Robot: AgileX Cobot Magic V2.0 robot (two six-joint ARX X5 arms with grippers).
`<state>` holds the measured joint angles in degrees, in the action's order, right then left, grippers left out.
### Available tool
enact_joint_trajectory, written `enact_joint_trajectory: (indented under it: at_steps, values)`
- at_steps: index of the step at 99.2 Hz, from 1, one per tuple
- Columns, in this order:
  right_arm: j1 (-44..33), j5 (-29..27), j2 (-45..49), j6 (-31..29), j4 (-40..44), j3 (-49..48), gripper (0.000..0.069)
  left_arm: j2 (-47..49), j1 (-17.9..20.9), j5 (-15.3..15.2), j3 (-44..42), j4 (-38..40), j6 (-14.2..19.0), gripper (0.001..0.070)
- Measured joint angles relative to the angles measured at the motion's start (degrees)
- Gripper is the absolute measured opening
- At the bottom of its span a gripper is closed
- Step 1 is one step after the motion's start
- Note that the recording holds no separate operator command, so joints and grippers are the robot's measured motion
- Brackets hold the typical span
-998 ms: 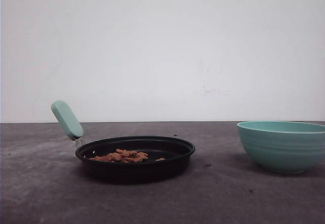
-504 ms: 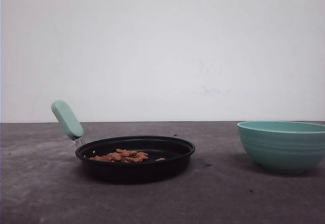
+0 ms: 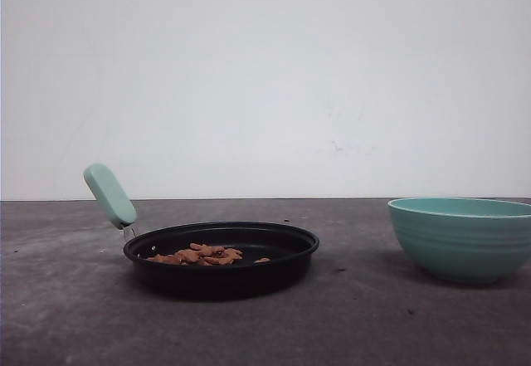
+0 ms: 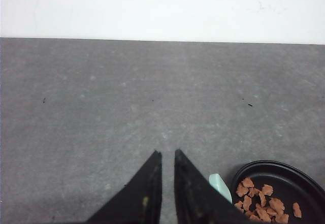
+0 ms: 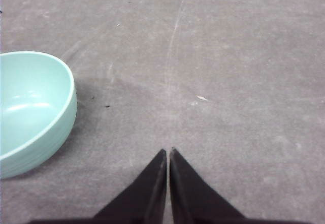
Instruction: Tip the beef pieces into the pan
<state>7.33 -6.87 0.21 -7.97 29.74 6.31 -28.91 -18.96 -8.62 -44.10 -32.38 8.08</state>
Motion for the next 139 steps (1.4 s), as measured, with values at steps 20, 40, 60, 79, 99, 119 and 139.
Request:
enact_joint_trajectory:
  at_steps: [20, 40, 60, 79, 99, 119, 139]
  values:
    - [0.00, 0.00, 0.00, 0.00, 0.00, 0.00, 0.0007, 0.00, 0.00, 0.00, 0.00, 0.00, 0.00, 0.0017]
    - [0.00, -0.02, 0.00, 0.00, -0.02, 0.00, 0.0007, 0.00, 0.00, 0.00, 0.00, 0.00, 0.00, 0.0017]
    - [0.00, -0.02, 0.00, 0.00, 0.00, 0.00, 0.0007, 0.00, 0.00, 0.00, 0.00, 0.00, 0.00, 0.0017]
    - [0.00, -0.02, 0.00, 0.02, -0.02, 0.00, 0.0007, 1.18, 0.00, -0.04, 0.00, -0.33, -0.50, 0.0017]
    - [0.00, -0.02, 0.00, 0.00, 0.00, 0.00, 0.0007, 7.30, 0.33, -0.37, 0.00, -0.20, -2.10, 0.0017]
    - [0.00, -0.02, 0.00, 0.02, 0.00, 0.00, 0.0007, 12.17, 8.11, 0.96, 7.82, 5.79, -5.95, 0.0017]
    - [0.00, -0.04, 0.00, 0.00, 0.00, 0.00, 0.0007, 20.98, 16.52, 11.76, 26.27, 7.67, -2.19, 0.0017]
